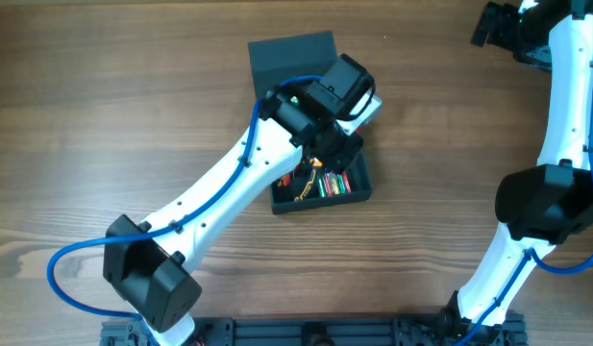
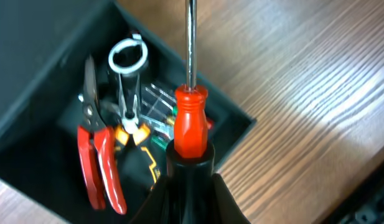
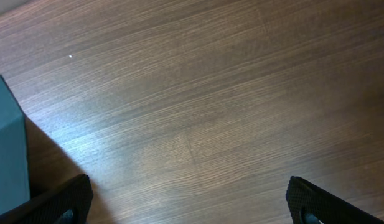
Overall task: Pack container
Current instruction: 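Carry the red screwdriver right and release it into the green box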
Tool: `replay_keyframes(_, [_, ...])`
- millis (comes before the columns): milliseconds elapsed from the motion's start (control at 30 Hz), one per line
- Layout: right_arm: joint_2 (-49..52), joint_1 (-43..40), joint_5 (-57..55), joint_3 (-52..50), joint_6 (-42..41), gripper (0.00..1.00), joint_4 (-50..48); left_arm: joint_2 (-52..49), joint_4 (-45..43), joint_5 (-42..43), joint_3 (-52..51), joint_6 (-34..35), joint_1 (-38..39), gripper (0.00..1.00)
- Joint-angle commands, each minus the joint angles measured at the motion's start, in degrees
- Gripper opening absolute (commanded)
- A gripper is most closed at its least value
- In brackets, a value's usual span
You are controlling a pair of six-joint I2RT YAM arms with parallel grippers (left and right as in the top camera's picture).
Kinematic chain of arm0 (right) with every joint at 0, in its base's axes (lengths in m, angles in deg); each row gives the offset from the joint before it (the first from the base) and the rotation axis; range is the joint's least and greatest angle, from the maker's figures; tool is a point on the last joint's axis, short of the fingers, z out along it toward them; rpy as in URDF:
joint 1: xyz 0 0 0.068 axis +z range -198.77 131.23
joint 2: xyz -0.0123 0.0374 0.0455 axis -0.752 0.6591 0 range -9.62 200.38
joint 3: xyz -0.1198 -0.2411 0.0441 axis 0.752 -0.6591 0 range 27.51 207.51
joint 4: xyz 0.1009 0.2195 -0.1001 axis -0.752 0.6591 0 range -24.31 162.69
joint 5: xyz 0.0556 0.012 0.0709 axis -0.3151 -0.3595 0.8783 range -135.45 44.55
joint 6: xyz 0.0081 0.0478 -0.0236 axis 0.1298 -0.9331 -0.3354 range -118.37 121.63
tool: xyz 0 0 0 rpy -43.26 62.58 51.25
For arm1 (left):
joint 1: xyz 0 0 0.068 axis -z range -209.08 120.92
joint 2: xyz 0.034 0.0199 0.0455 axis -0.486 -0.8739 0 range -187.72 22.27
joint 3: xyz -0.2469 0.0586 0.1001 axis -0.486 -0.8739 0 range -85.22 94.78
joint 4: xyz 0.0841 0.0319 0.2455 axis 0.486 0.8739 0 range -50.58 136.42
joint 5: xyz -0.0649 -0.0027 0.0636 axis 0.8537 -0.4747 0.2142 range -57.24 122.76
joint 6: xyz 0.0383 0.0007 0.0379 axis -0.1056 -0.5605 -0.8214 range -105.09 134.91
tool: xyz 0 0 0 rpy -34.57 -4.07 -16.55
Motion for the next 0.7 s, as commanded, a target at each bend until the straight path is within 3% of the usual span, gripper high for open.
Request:
replay_keyframes(0, [-1.5, 0.2, 0.3, 1.1, 0.6, 1.0, -0.1, -2.3, 1.0, -0.8, -3.2, -0.9, -0.1, 0.06])
replay_keyframes(300, [-1.5, 0.2, 0.3, 1.1, 0.6, 1.0, -0.1, -8.1, -2.5, -1.0, -14.5, -0.9, -1.5, 0.07])
replay_keyframes(333, [-1.4, 0.2, 0.3, 1.1, 0.6, 1.0, -0.1, -8.1, -3.1, -1.0, -14.8, -0.9, -2.3, 0.12])
replay_keyframes(367, [-1.5, 0.2, 0.3, 1.1, 0.6, 1.0, -0.1, -8.1, -3.3, -1.0, -14.8, -0.9, -3.3, 0.23])
replay_keyframes(500, [-1.4, 0.2, 0.3, 1.1, 0.6, 1.0, -0.1, -8.1, -5.2, -1.0, -14.8, -1.0, -7.0, 0.18])
replay_keyframes(533, [-1.4, 0.2, 0.3, 1.1, 0.6, 1.0, -0.1, -8.1, -5.6, -1.0, -14.8, -1.0, -7.6, 0.23])
replay_keyframes(567, [-1.5, 0.2, 0.3, 1.1, 0.6, 1.0, -0.1, -8.1, -5.6, -1.0, -14.8, -1.0, -8.0, 0.51])
replay_keyframes(600, [-1.5, 0.2, 0.3, 1.1, 0.6, 1.0, -0.1, -8.1, -5.6, -1.0, -14.8, -1.0, -7.9, 0.57])
replay_keyframes(633, [-1.4, 0.2, 0.3, 1.1, 0.6, 1.0, -0.1, -8.1, -5.7, -0.4, -14.8, -1.0, -7.7, 0.82])
replay_keyframes(667, [-1.4, 0.2, 0.3, 1.1, 0.6, 1.0, -0.1, -8.1, -5.6, 0.4, -14.7, -1.0, -7.5, 0.84])
